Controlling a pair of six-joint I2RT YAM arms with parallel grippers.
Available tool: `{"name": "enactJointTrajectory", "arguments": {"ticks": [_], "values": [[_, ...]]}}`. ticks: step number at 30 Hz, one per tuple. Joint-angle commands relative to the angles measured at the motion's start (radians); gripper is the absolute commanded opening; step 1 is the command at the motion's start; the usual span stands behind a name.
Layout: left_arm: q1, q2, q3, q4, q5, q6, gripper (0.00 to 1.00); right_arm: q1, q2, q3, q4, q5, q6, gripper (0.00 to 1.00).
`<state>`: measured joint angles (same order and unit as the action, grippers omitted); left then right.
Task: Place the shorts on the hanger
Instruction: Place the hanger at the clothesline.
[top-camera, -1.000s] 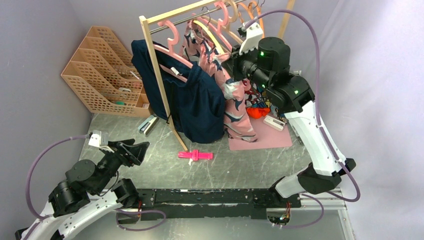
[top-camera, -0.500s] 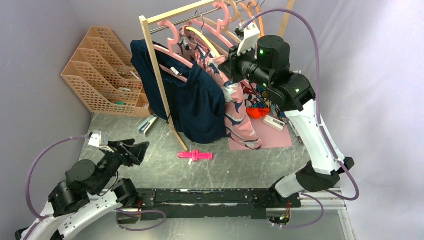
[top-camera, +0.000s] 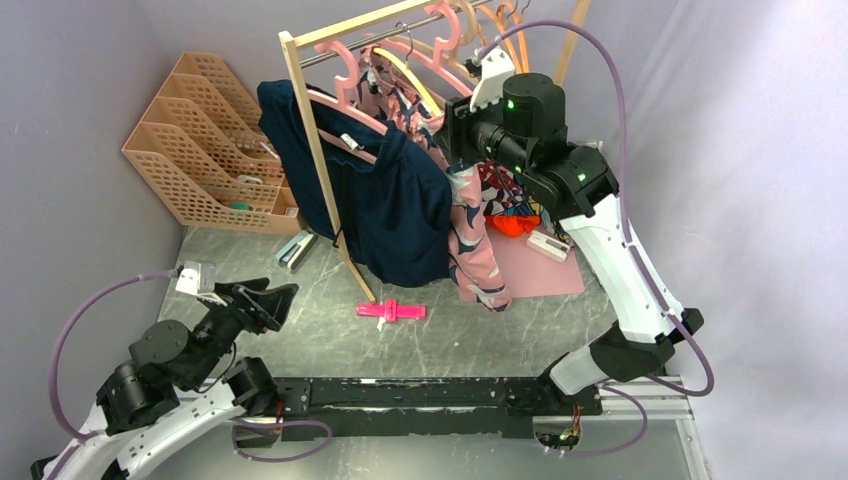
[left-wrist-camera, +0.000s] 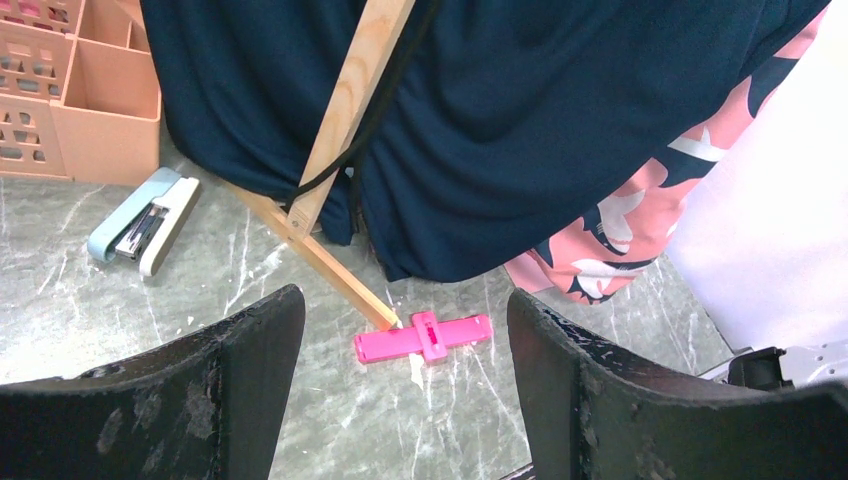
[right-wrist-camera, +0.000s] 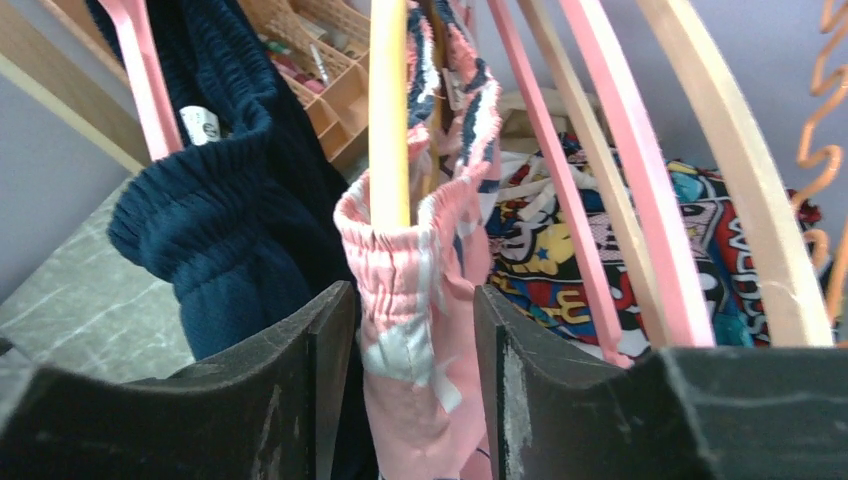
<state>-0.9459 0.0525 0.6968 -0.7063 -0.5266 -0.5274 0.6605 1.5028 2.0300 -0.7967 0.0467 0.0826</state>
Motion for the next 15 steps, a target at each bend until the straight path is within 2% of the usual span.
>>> {"name": "enactJointTrajectory", "arguments": {"ticks": [1, 4, 9, 13, 15], "values": [[0.006, -0.015, -0.007, 0.025, 0.017, 0.012, 0.78, 0.000, -0.058, -0.021, 0.006, 0.068, -0.007, 0.54], [0.007, -0.013, -0.007, 0.026, 0.017, 0.010, 0.78, -0.001, -0.094, -0.043, -0.013, 0.053, -0.014, 0.58], [0.007, -0.010, -0.006, 0.025, 0.017, 0.009, 0.78, -0.001, -0.154, -0.127, -0.047, 0.025, -0.018, 0.58], [0.007, 0.006, -0.005, 0.024, 0.019, 0.008, 0.78, -0.001, -0.165, -0.193, -0.069, 0.054, -0.018, 0.57], [0.007, 0.011, -0.004, 0.023, 0.019, 0.006, 0.78, -0.001, -0.165, -0.212, -0.072, 0.139, -0.002, 0.55]]}}
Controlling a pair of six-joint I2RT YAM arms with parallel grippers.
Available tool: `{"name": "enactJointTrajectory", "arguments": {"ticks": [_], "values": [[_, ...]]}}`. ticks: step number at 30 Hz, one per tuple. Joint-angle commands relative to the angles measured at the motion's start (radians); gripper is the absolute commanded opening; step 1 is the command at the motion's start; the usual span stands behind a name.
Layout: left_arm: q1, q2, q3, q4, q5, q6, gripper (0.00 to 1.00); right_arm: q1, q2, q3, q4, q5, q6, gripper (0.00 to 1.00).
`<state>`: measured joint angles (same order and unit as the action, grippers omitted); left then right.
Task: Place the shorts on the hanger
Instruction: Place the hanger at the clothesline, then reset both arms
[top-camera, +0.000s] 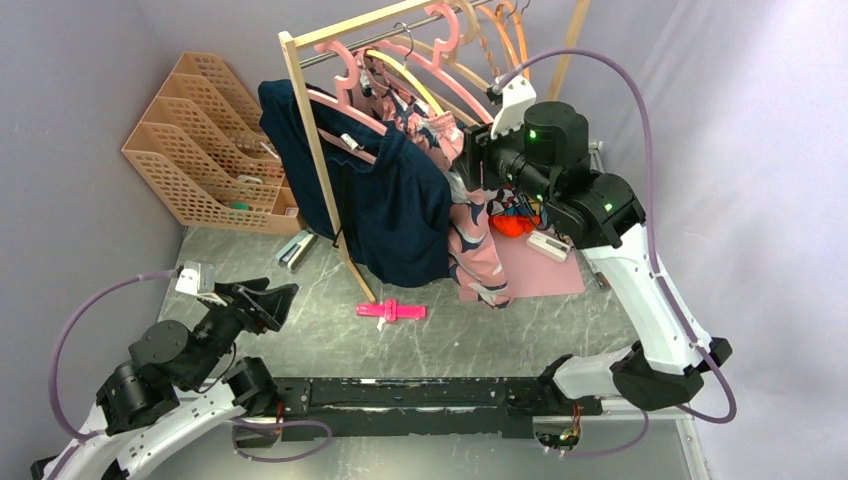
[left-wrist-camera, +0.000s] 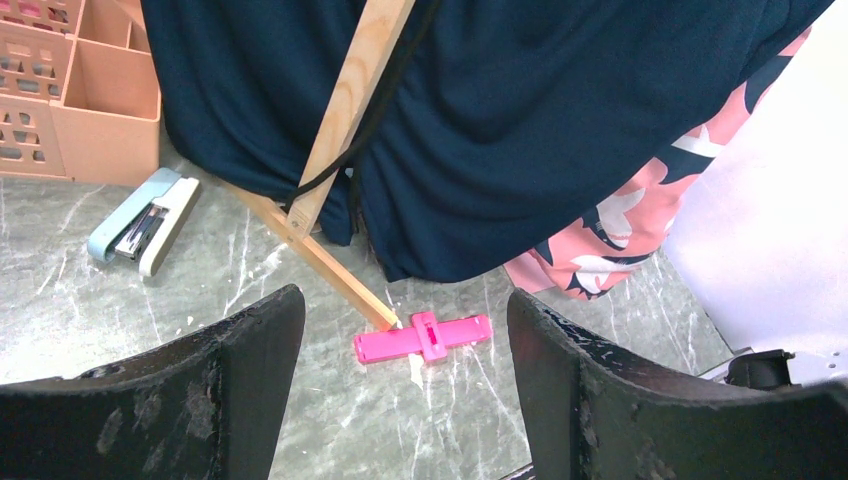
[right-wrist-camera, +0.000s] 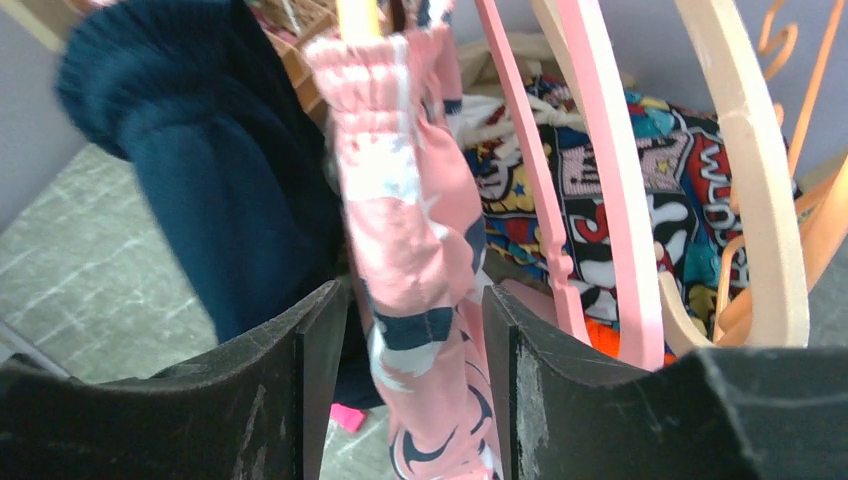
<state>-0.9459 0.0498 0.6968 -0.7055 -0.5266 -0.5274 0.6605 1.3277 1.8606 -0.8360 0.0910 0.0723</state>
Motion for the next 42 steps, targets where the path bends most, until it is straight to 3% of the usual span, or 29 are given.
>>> {"name": "enactJointTrajectory", "arguments": {"ticks": [1, 5, 9, 19, 28, 37, 42], "values": [[0.007, 0.015, -0.004, 0.020, 0.018, 0.004, 0.78, 0.000, 0.011, -0.051, -0.034, 0.164, 0.021, 0.54], [0.007, 0.011, -0.004, 0.017, 0.013, -0.001, 0.78, -0.004, -0.012, -0.100, -0.002, 0.364, 0.040, 0.51], [0.007, 0.007, -0.003, 0.014, 0.009, -0.005, 0.78, -0.005, -0.051, -0.129, 0.028, 0.354, 0.045, 0.52], [0.007, 0.015, -0.003, 0.014, 0.006, -0.006, 0.78, -0.004, -0.186, -0.099, 0.002, 0.006, 0.043, 0.58], [0.007, 0.040, -0.002, 0.014, 0.005, -0.006, 0.78, -0.004, -0.283, -0.270, 0.135, -0.225, 0.064, 0.56], [0.008, 0.083, 0.000, 0.009, 0.003, -0.012, 0.78, -0.004, -0.336, -0.434, 0.287, -0.035, 0.095, 0.56], [0.008, 0.087, -0.001, 0.011, 0.001, -0.009, 0.78, -0.004, -0.332, -0.428, 0.269, -0.052, 0.059, 0.56]]}}
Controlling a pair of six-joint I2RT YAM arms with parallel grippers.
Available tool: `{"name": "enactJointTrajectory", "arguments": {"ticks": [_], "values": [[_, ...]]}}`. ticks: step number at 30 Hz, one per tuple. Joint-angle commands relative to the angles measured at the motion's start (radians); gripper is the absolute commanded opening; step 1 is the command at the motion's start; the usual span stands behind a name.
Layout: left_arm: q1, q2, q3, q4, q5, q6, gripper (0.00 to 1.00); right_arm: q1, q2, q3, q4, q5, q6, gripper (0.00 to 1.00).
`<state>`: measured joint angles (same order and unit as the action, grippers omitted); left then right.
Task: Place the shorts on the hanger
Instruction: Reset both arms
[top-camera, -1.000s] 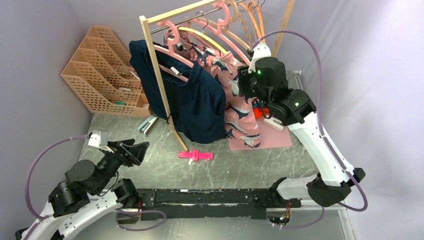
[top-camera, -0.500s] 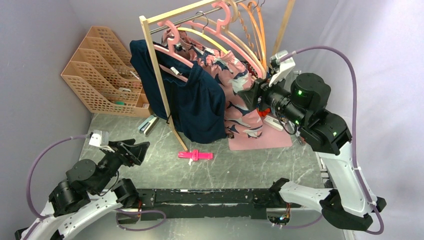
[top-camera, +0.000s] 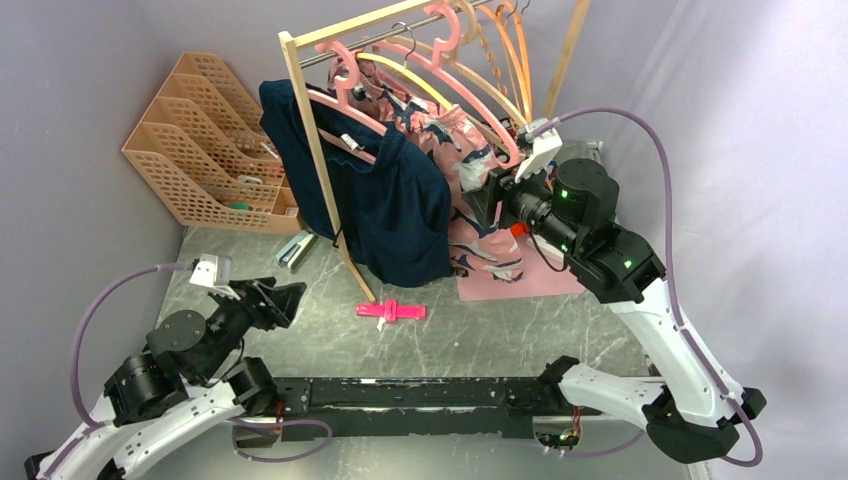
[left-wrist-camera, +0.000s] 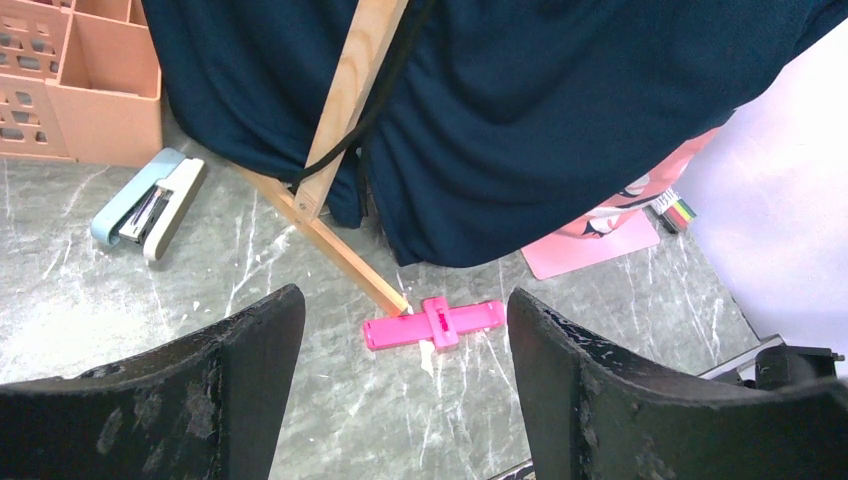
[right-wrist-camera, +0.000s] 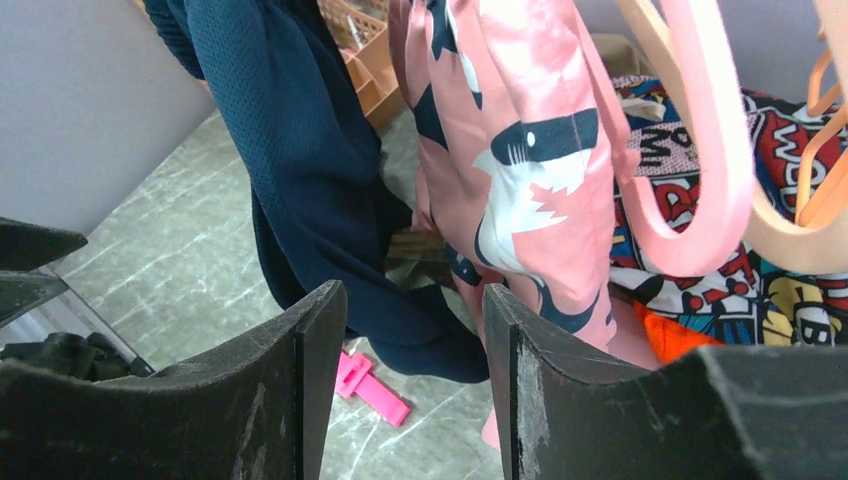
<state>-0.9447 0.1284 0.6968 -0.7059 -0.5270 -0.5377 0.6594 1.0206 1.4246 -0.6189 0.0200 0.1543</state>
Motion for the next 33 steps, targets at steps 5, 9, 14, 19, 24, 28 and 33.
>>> {"name": "enactJointTrajectory", "arguments": {"ticks": [5, 9, 14, 19, 24, 28, 33], "values": [[0.007, 0.018, -0.002, 0.016, 0.000, 0.007, 0.78, -0.003, -0.029, -0.027, 0.069, 0.031, -0.028, 0.56], [0.009, 0.031, -0.001, 0.013, 0.004, 0.006, 0.78, -0.002, -0.008, -0.088, 0.100, 0.194, 0.007, 0.56], [0.009, 0.027, 0.000, 0.011, 0.004, 0.002, 0.78, -0.008, 0.010, -0.148, 0.134, 0.354, 0.067, 0.56], [0.009, 0.007, 0.000, 0.010, 0.002, -0.002, 0.78, -0.008, -0.033, -0.177, 0.168, 0.245, 0.025, 0.56], [0.009, -0.004, 0.001, 0.000, -0.010, -0.018, 0.79, -0.008, -0.135, -0.172, 0.131, 0.165, -0.034, 0.58], [0.009, -0.002, 0.007, -0.009, -0.035, -0.037, 0.86, -0.008, -0.235, -0.201, 0.082, 0.283, -0.019, 0.61], [0.009, 0.019, 0.017, 0.011, -0.078, -0.051, 0.99, -0.009, -0.314, -0.292, 0.032, 0.548, 0.103, 0.69]]}}
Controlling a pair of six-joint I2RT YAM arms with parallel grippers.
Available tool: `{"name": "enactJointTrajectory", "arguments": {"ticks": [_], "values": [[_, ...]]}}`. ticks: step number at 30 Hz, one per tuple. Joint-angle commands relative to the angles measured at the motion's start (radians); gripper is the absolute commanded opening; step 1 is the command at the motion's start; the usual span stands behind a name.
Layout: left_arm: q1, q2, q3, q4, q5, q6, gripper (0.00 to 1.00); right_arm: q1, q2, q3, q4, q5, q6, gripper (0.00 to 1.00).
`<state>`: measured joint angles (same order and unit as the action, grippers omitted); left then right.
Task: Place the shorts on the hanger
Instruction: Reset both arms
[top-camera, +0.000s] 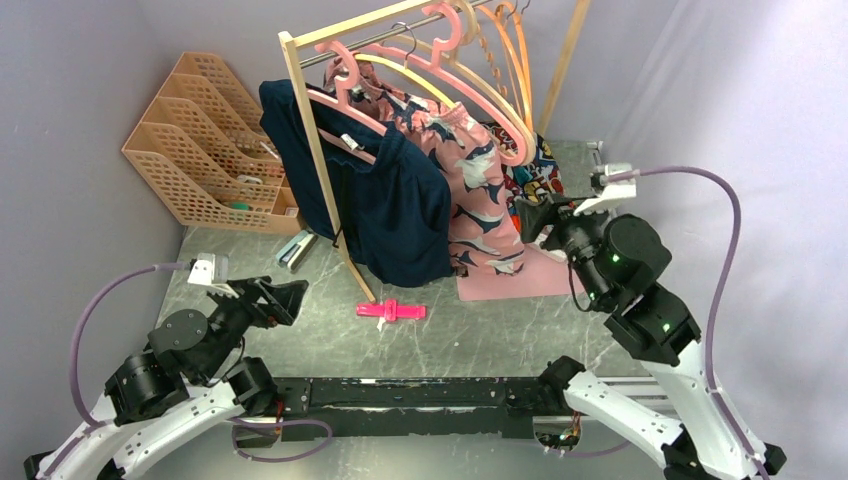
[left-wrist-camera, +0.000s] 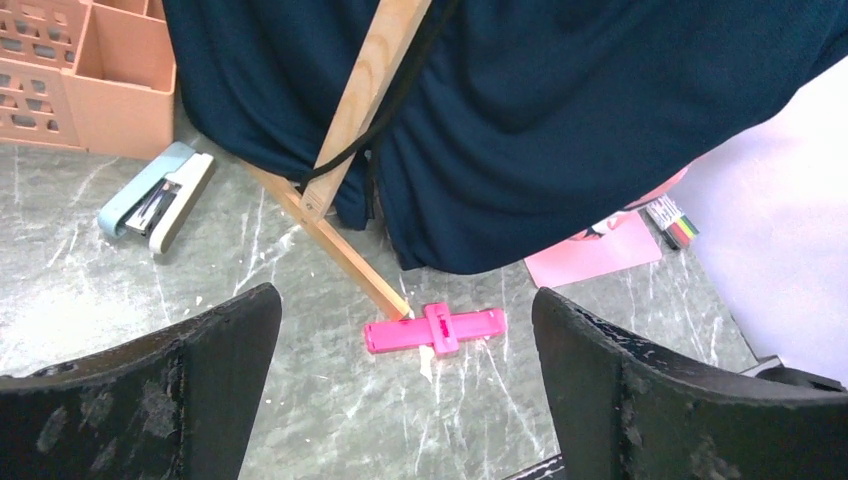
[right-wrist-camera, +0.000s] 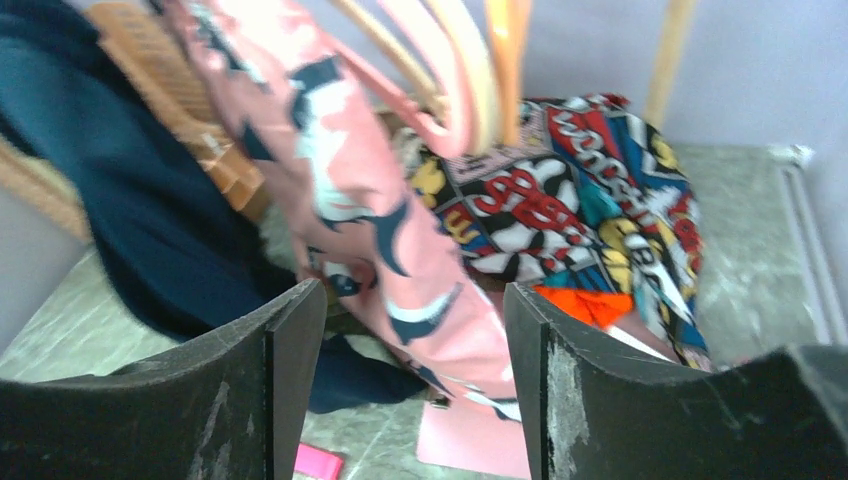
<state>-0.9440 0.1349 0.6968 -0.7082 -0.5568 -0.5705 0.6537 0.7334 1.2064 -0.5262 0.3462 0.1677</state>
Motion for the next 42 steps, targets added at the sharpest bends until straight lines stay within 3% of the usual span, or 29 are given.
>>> {"name": "enactJointTrajectory", "arguments": {"ticks": [1, 5, 10, 16, 26, 33, 42], "values": [[0.008, 0.023, 0.019, 0.024, -0.052, -0.012, 0.99, -0.003, -0.033, -0.096, -0.068, 0.278, 0.132, 0.70], [0.008, 0.075, 0.029, 0.039, -0.103, -0.002, 0.99, -0.003, -0.033, -0.195, -0.102, 0.538, 0.351, 0.70], [0.008, 0.160, 0.060, -0.020, -0.179, -0.026, 0.99, -0.003, 0.029, -0.232, -0.197, 0.650, 0.513, 0.73], [0.008, 0.210, 0.057, -0.071, -0.213, -0.093, 0.99, -0.003, -0.035, -0.286, -0.056, 0.542, 0.377, 0.78], [0.008, 0.186, 0.043, -0.056, -0.179, -0.069, 0.99, -0.002, -0.174, -0.343, 0.047, 0.539, 0.272, 0.80], [0.008, 0.134, 0.026, -0.042, -0.164, -0.064, 0.99, -0.003, -0.221, -0.389, 0.083, 0.551, 0.285, 0.80], [0.008, 0.159, 0.029, -0.053, -0.169, -0.076, 0.99, -0.002, -0.157, -0.377, 0.019, 0.549, 0.334, 0.81]]}}
